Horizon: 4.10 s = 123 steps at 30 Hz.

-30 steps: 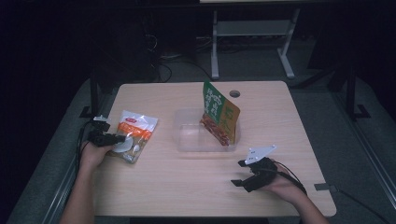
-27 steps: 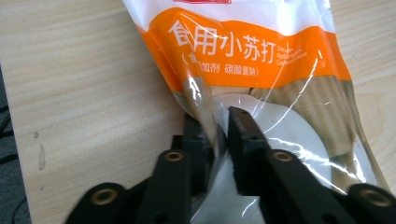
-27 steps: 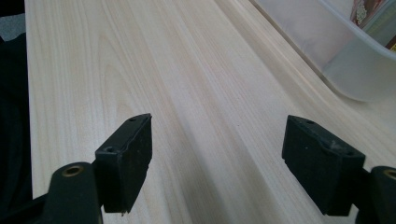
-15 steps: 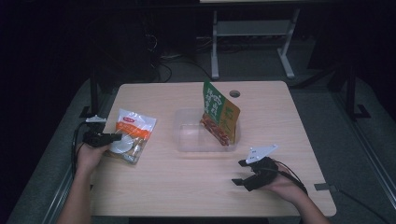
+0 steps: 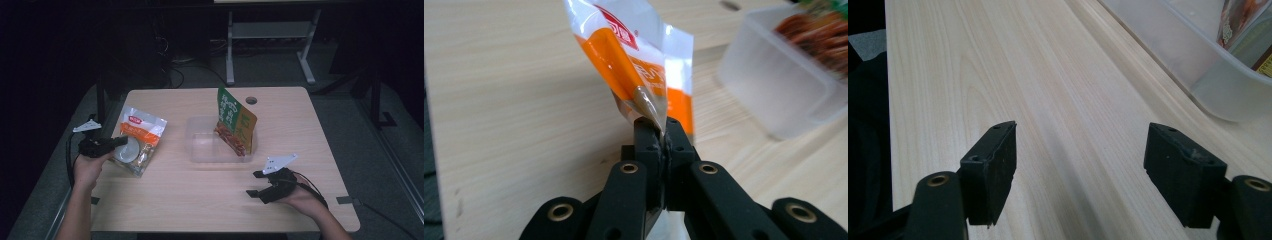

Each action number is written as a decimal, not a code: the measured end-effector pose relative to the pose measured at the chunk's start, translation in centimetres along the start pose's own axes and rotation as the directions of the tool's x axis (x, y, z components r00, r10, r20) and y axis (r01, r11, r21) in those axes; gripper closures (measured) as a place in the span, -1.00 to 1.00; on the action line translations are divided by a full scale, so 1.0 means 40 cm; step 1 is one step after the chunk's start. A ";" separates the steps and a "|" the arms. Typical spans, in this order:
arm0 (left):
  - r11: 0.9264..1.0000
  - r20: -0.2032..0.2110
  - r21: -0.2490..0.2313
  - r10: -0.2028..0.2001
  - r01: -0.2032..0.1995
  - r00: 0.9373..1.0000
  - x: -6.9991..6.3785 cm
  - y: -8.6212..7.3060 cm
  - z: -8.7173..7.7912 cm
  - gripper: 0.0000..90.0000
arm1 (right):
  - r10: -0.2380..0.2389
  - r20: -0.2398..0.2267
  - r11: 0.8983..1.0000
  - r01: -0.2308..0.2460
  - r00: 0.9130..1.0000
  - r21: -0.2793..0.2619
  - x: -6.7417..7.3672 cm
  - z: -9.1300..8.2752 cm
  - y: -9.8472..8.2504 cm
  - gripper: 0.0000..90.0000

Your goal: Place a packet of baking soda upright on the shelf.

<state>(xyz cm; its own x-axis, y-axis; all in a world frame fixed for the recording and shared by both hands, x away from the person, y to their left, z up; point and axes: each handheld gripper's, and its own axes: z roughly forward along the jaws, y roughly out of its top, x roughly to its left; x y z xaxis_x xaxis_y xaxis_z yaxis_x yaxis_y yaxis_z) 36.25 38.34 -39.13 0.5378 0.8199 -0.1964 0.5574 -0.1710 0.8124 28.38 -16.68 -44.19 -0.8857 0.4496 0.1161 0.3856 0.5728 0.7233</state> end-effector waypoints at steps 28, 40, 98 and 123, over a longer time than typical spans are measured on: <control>0.972 0.341 -0.209 0.172 -0.104 0.924 -0.303 0.125 -0.029 0.96 | 0.024 -0.067 0.979 -0.037 0.997 -0.202 0.015 -0.006 0.133 -0.30; 0.976 0.459 -0.196 0.175 -0.093 0.871 -0.376 0.101 0.043 0.96 | 0.016 -0.128 0.928 -0.062 0.992 -0.366 0.003 0.030 0.284 -0.08; 0.957 0.233 0.012 0.279 -0.289 0.932 -0.364 -0.066 0.108 -0.50 | 0.221 0.204 0.876 -0.103 0.954 -0.471 -0.045 -0.032 0.433 0.90; 0.932 0.327 -0.002 0.343 -0.363 0.880 -0.374 -0.085 0.132 -0.51 | 0.328 0.356 0.856 -0.115 0.875 -0.504 0.042 0.050 0.503 0.90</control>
<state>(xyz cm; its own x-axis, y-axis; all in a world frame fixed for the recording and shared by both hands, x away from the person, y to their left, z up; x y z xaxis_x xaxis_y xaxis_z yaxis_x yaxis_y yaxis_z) 29.64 23.79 -41.85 0.8718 0.4843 -0.0738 0.3235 -0.4559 0.8291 35.17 -3.01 -30.80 -0.5565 0.8253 0.0959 0.3018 0.0933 0.9488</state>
